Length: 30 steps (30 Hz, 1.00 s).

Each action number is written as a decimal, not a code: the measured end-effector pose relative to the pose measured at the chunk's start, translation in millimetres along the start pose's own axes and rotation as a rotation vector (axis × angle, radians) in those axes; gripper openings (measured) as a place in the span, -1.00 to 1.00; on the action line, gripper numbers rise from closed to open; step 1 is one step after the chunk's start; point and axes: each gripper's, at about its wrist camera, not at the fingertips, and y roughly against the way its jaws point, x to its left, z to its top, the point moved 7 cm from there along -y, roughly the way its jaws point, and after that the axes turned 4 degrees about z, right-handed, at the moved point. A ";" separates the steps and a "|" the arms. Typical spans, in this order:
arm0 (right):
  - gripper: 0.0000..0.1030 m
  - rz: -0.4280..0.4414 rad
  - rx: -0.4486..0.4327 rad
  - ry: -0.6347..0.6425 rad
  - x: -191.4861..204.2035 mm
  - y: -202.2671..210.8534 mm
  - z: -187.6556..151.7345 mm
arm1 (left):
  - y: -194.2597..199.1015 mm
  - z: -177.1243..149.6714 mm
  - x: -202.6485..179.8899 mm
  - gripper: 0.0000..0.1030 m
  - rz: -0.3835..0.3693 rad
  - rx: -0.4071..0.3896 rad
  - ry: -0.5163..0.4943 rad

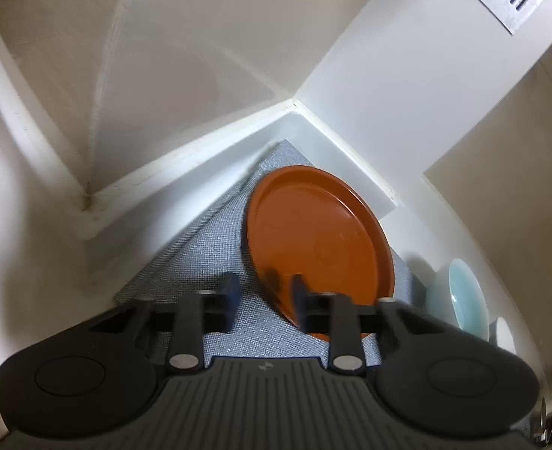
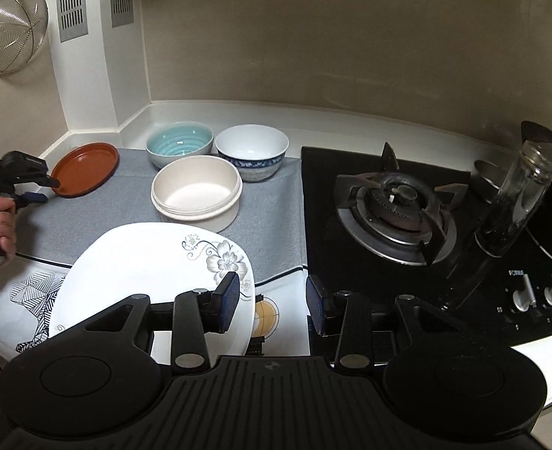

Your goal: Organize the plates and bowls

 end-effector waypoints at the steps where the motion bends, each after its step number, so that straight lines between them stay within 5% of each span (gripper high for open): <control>1: -0.19 0.004 -0.002 0.002 2.8 0.2 2.2 | -0.1 -1.8 1.3 -0.76 0.006 0.012 -0.014; 11: -0.19 0.206 -0.023 0.094 67.2 -23.5 37.7 | 74.7 -58.5 39.0 -0.80 0.010 0.070 -0.119; 20: -0.19 0.457 0.059 0.188 149.8 -69.7 53.9 | 157.1 -121.2 69.5 -0.77 0.064 0.090 -0.189; 30: -0.19 0.598 0.180 0.282 197.1 -109.5 56.4 | 170.3 -123.4 77.2 -0.75 0.193 0.082 -0.136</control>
